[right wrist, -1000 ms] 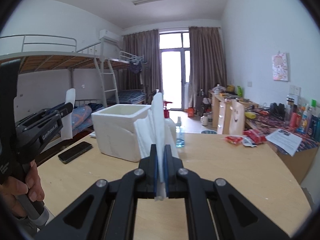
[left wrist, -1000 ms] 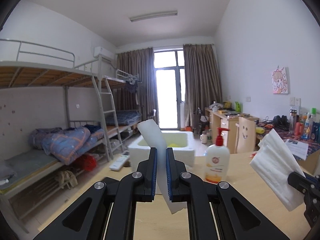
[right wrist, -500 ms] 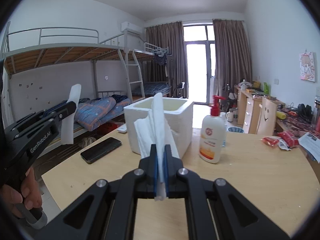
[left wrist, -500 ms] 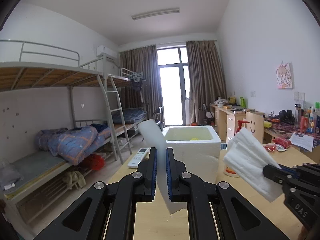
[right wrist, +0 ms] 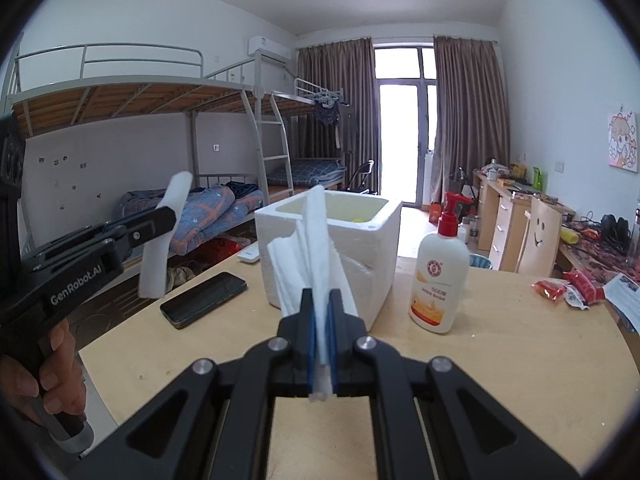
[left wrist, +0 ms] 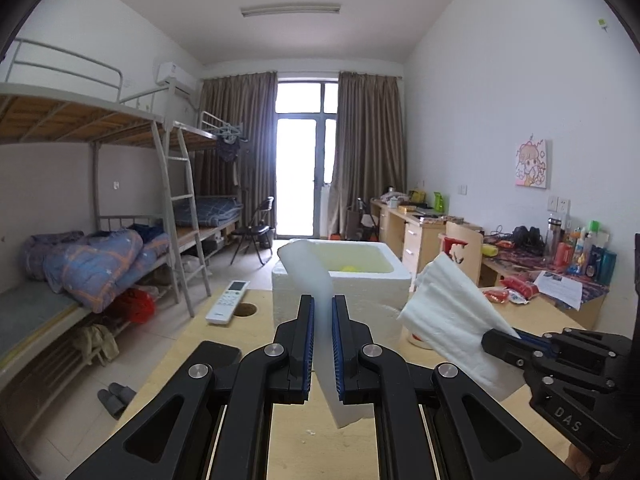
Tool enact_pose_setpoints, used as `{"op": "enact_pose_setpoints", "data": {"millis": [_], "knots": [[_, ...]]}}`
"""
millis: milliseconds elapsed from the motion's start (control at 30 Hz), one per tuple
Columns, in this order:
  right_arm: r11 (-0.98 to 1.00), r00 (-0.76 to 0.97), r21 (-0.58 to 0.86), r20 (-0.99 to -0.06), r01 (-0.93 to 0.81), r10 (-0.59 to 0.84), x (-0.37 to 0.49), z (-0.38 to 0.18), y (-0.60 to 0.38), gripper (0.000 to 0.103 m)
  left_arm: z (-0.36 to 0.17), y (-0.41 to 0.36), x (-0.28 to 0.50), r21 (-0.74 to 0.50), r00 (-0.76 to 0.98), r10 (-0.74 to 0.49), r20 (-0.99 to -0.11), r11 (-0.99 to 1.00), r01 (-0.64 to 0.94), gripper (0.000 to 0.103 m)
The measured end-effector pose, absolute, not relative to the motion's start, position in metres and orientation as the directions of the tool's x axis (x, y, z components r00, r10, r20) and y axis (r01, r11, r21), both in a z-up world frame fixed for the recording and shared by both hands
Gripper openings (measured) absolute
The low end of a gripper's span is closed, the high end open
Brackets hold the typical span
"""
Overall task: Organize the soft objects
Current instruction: 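Carry the foam tube and paper towel over the white foam box with both tools, then lower the foam tube into the foam box and open the left tool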
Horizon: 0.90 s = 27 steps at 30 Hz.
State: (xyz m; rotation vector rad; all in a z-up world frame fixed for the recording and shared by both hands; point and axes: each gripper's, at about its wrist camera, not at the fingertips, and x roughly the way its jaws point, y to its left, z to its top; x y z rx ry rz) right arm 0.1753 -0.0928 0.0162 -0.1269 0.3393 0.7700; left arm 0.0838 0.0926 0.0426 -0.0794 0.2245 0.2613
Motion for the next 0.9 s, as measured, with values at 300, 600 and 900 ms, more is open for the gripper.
{"op": "enact_pose_setpoints", "data": {"millis": [300,600,900], "knots": [[0.717,0.664,0.022,-0.359,-0.697,0.656,0.178,0.019,-0.084,0.008,0.044,0.088,0.091,-0.016,0.940,0.240,-0.242,0.968,-0.251,0.009],[0.719,0.678,-0.009,-0.342,-0.694,0.650,0.185,0.036,-0.078,0.008,0.060,0.093,0.102,-0.019,0.944,0.243,-0.224,0.967,-0.253,0.009],[0.719,0.680,-0.009,-0.332,-0.695,0.654,0.204,0.052,-0.065,0.008,0.078,0.093,0.122,0.047,0.945,0.257,-0.201,0.966,-0.252,0.009]]}}
